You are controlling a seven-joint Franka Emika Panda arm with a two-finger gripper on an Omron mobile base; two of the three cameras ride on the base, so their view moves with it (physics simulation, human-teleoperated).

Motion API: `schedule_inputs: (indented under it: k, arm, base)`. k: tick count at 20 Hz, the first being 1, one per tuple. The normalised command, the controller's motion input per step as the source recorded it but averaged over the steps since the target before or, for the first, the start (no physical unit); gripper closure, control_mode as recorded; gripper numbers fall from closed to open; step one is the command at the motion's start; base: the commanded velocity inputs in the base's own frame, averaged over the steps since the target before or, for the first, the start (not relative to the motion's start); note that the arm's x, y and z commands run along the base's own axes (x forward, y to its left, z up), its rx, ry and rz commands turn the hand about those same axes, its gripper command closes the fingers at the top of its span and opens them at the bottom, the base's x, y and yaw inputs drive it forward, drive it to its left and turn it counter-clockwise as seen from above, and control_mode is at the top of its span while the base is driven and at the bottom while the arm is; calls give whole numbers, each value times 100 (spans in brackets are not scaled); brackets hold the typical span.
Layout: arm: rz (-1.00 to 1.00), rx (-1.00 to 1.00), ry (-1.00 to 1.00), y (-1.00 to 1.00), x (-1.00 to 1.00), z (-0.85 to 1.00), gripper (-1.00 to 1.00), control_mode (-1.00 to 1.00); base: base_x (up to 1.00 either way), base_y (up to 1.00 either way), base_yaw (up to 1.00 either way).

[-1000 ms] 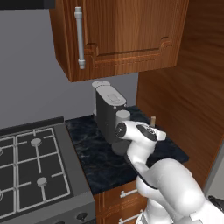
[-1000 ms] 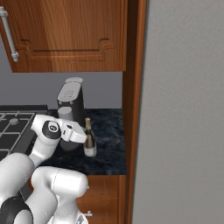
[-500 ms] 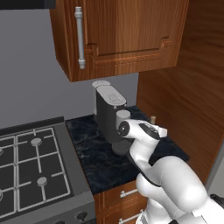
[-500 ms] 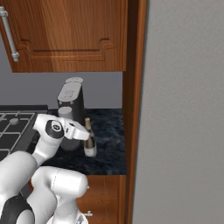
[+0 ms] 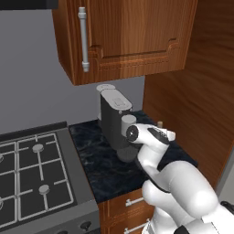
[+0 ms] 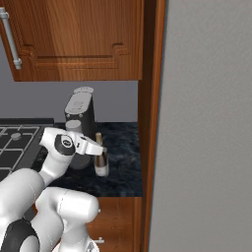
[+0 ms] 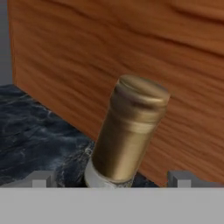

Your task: There is a wine glass and glass cup on the dining counter. Place the wine bottle next to the wine glass and the juice bottle next to the glass cup.

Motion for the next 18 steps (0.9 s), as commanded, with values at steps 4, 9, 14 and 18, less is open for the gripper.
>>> schedule_inputs:
  k: [4, 9, 14, 18]
  arm:
    - [2, -1, 0, -7, 3, -29, -100, -100]
    - [2, -3, 0, -6, 0, -34, -100, -100]
    - [0, -3, 0, -4, 0, -38, -100, -100]
    - [0, -2, 0, -3, 0, -41, -100, -100]
  base:
    - [0, 0, 0]
    - [0, 0, 0]
    - [0, 0, 0]
    - [0, 0, 0]
